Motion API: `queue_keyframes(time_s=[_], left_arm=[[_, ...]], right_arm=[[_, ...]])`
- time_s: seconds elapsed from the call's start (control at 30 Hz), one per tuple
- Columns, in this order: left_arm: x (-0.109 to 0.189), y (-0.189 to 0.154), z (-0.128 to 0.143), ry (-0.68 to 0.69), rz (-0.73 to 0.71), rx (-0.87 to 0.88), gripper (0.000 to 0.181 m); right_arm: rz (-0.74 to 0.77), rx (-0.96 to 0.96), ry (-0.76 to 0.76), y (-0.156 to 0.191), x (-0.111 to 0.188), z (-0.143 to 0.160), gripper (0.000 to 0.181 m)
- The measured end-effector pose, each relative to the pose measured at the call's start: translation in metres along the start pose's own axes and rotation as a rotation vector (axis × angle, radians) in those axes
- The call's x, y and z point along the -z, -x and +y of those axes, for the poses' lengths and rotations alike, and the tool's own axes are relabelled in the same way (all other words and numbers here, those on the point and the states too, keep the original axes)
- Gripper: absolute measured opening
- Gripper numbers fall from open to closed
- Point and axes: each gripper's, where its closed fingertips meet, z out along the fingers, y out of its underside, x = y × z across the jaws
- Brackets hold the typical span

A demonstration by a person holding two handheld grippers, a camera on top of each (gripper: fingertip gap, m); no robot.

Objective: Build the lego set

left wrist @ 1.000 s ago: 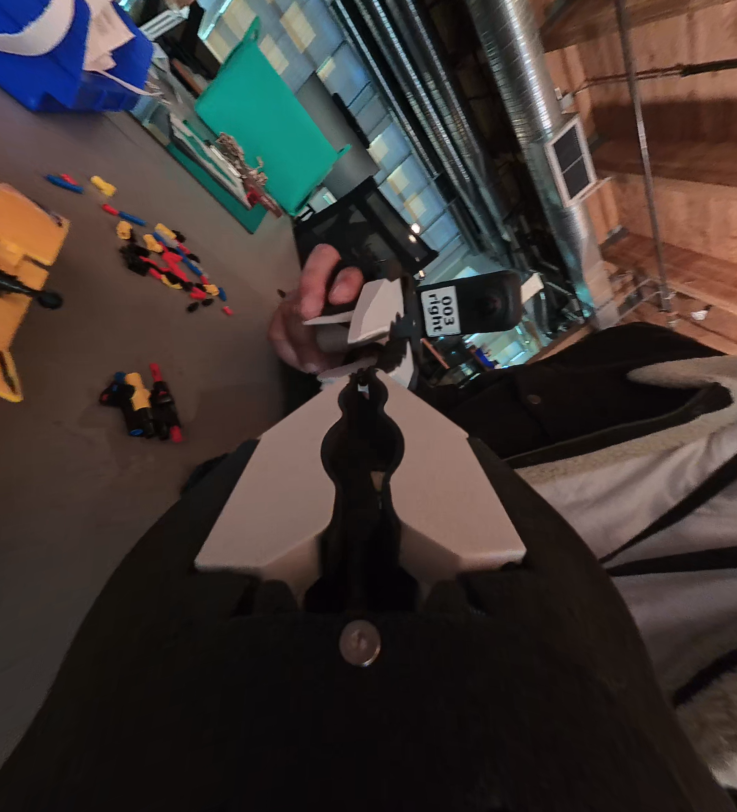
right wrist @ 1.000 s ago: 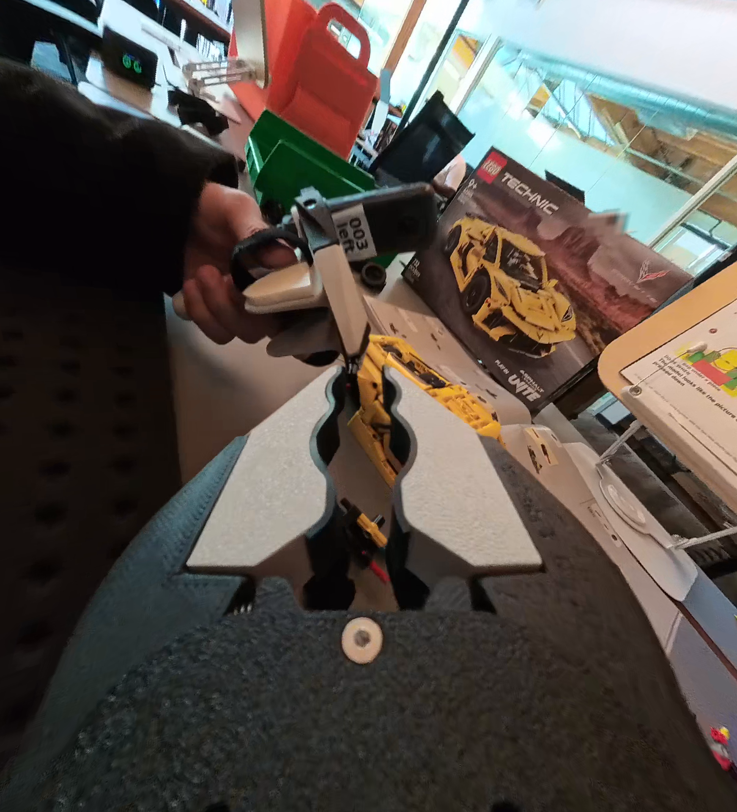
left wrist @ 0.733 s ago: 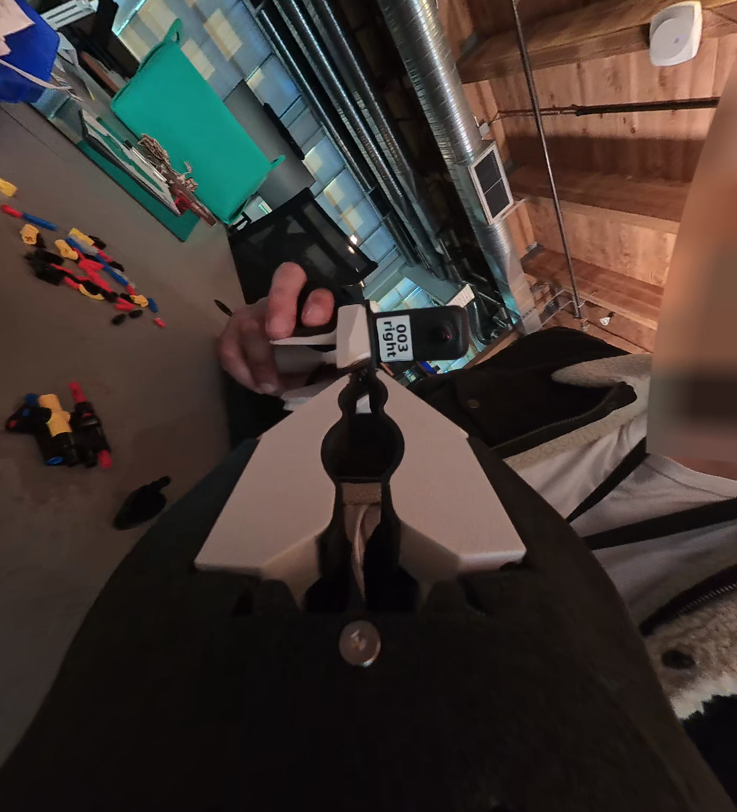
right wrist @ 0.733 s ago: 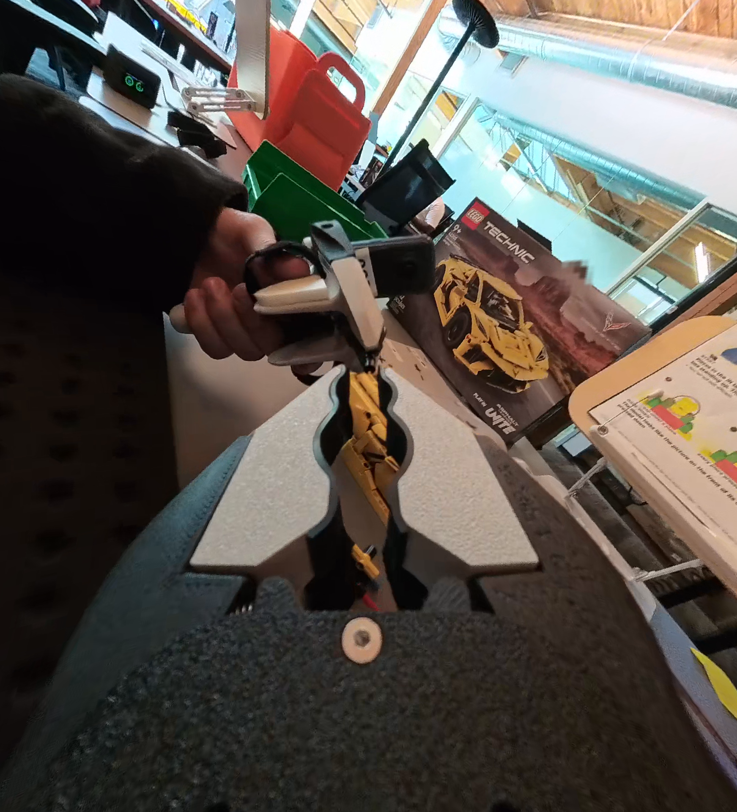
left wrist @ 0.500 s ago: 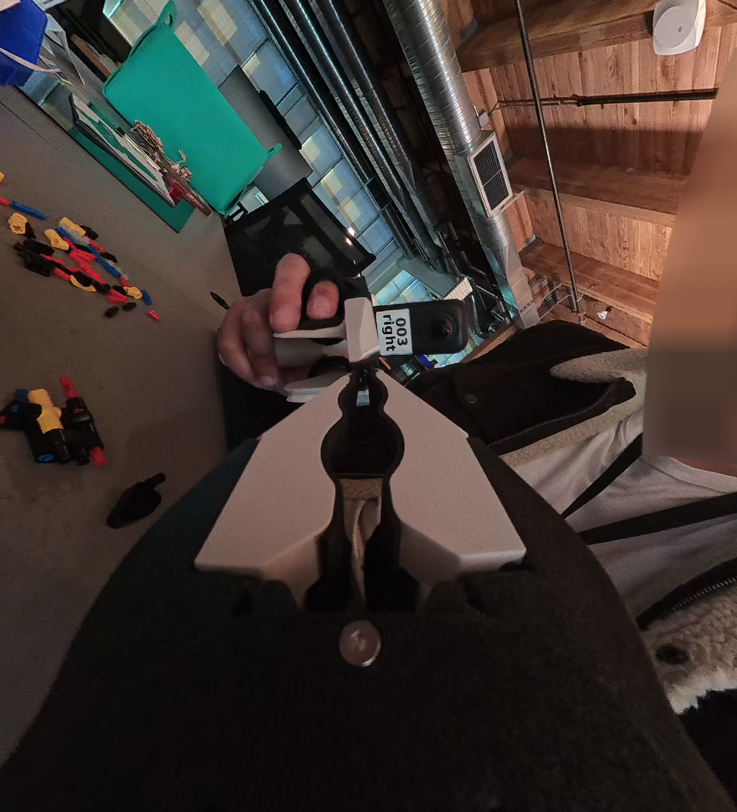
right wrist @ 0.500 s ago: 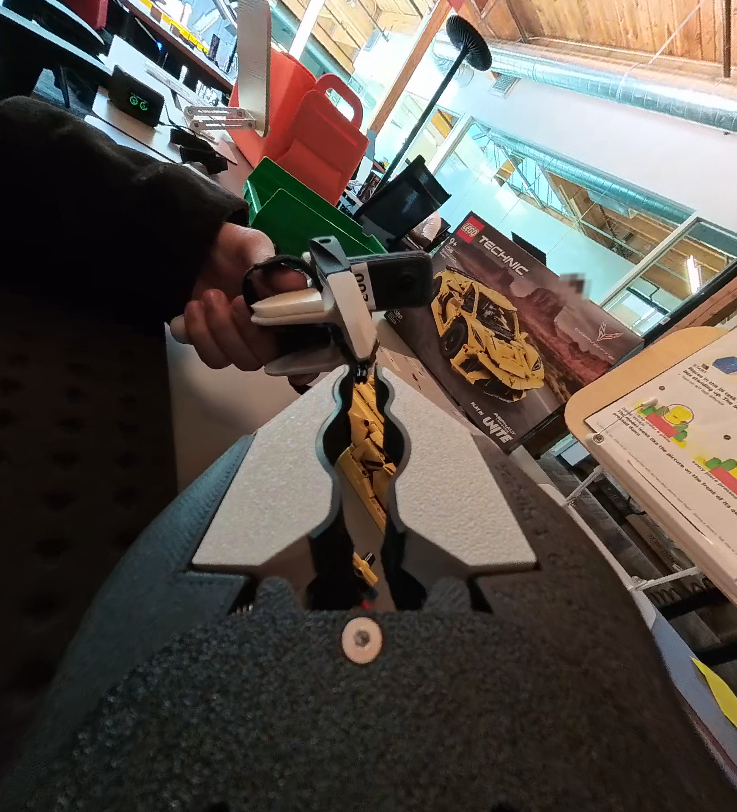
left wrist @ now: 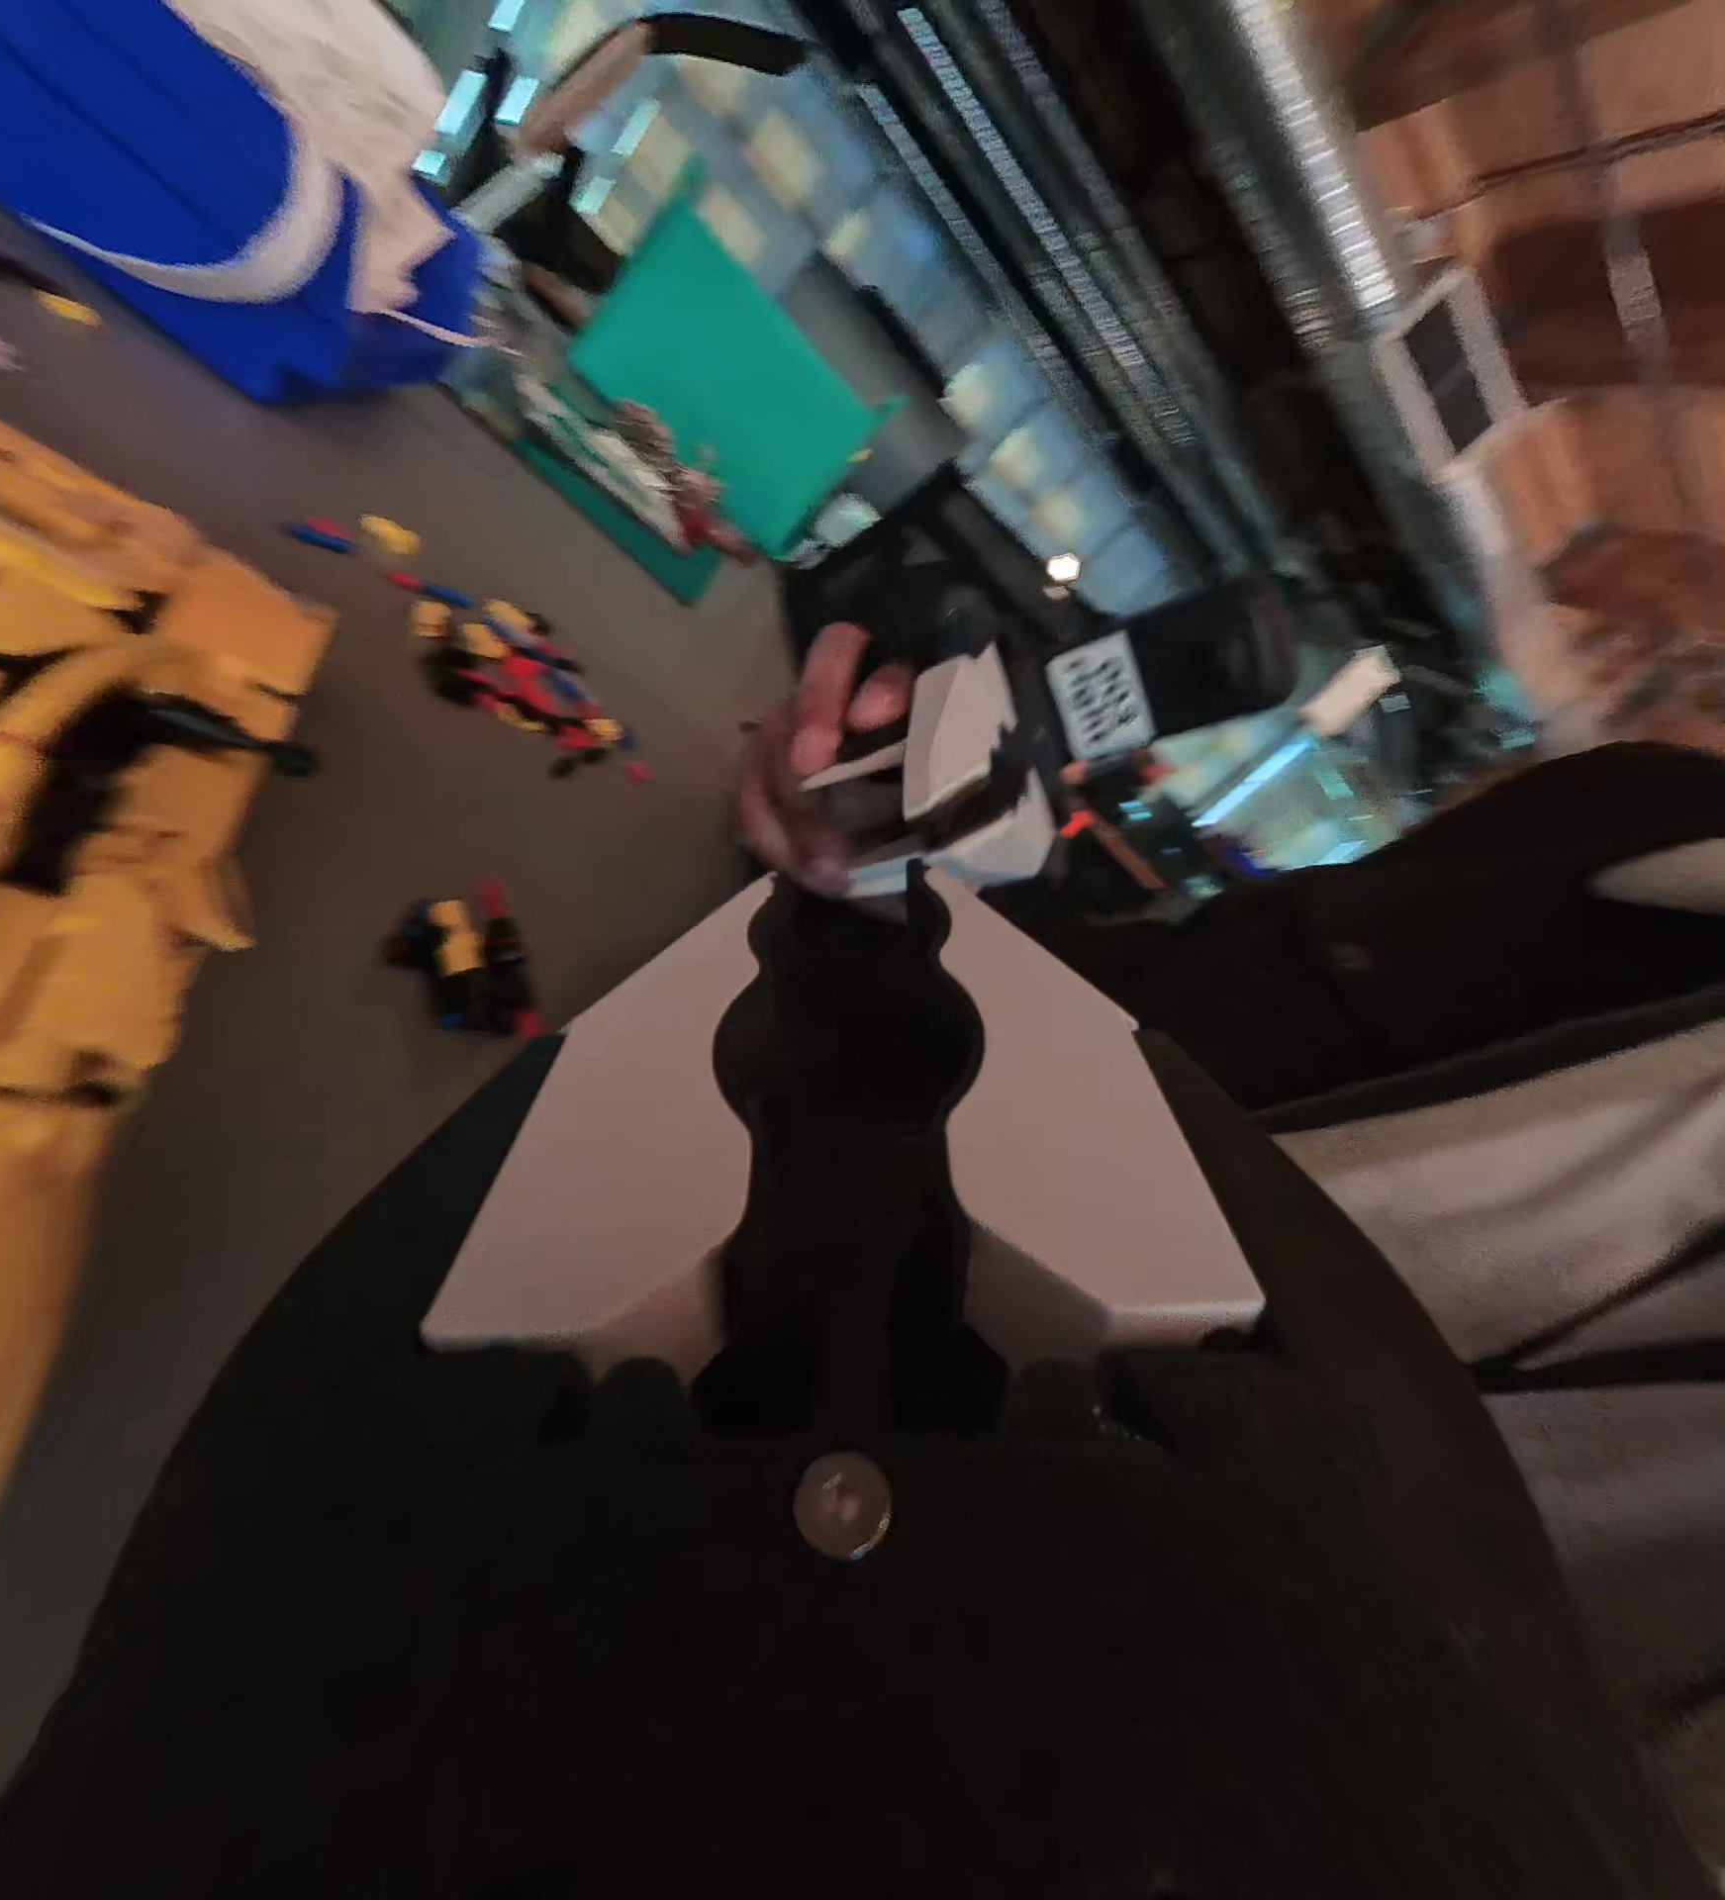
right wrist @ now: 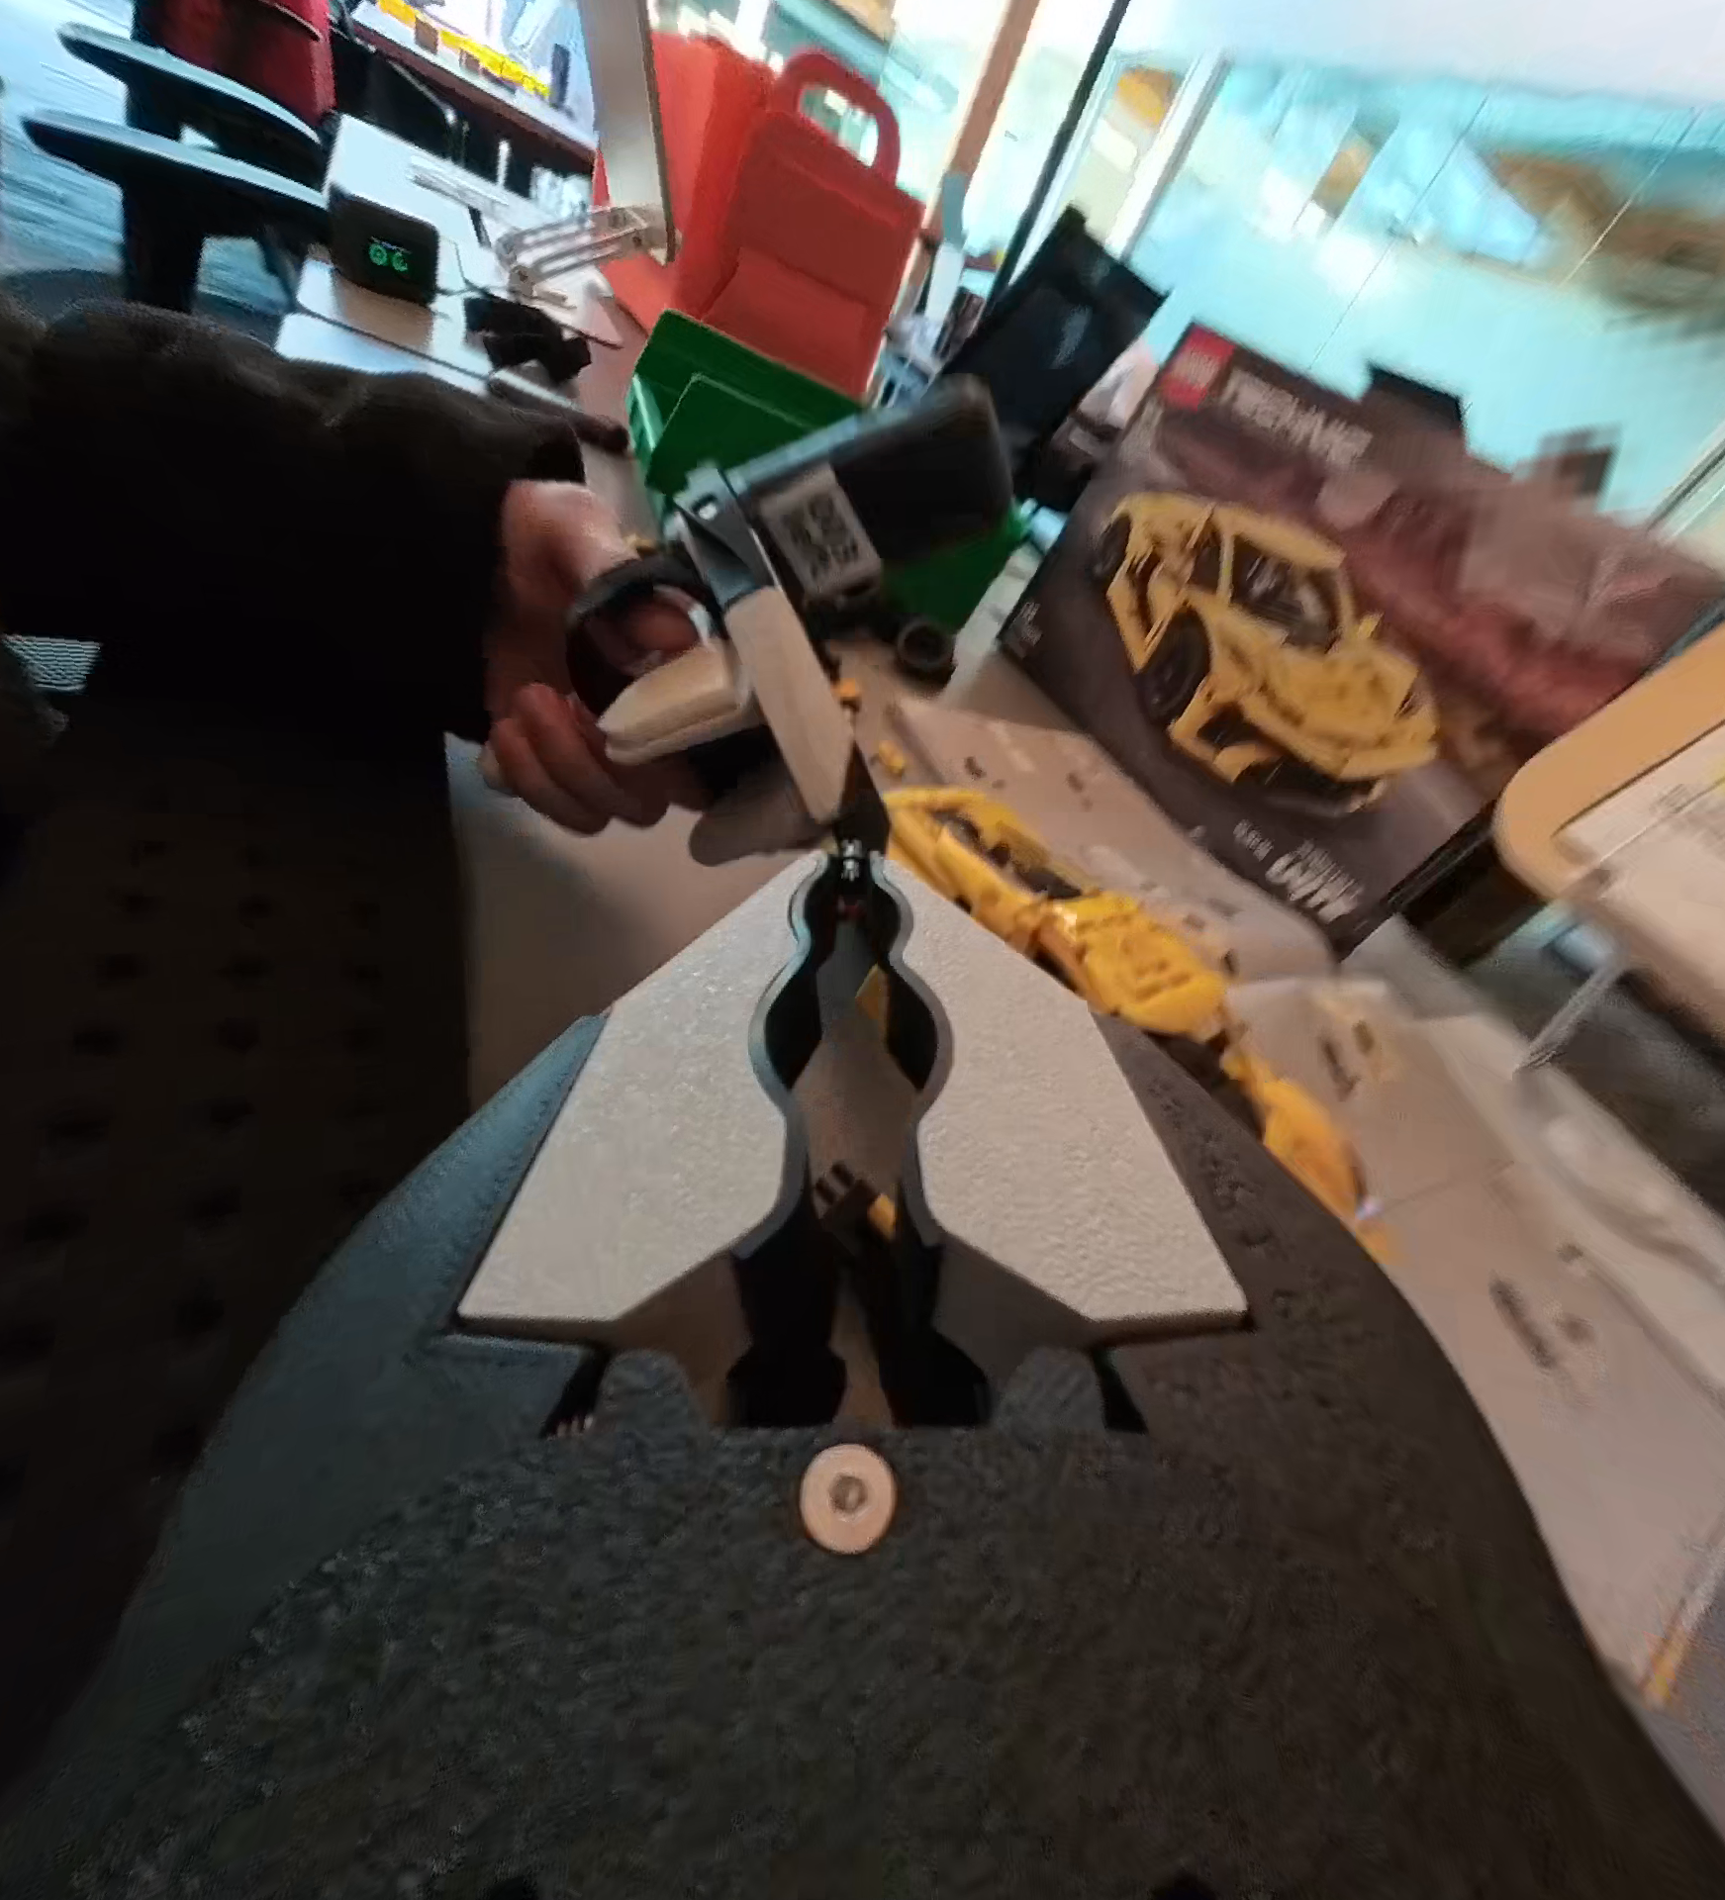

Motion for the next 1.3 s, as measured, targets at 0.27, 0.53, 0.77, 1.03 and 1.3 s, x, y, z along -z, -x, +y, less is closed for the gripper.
queue_keyframes(time_s=[0.27, 0.53, 0.77, 1.03, 1.3], left_arm=[[-0.007, 0.041, 0.057, 0.428, -0.354, -0.472, 0.032], [-0.003, 0.05, 0.068, 0.511, -0.355, -0.458, 0.034], [-0.014, 0.067, 0.081, 0.63, -0.368, -0.489, 0.039], [-0.024, 0.068, 0.083, 0.629, -0.394, -0.533, 0.039], [-0.027, 0.072, 0.075, 0.606, -0.472, -0.65, 0.013]], right_arm=[[-0.304, -0.205, 0.536, 0.02, -0.002, 0.065, 0.004], [-0.395, -0.226, 0.582, 0.038, -0.009, 0.089, 0.004], [-0.385, -0.327, 0.547, 0.027, -0.002, 0.1, 0.005], [-0.386, -0.377, 0.523, 0.024, -0.002, 0.102, 0.005], [-0.319, -0.421, 0.533, 0.011, -0.001, 0.11, 0.004]])
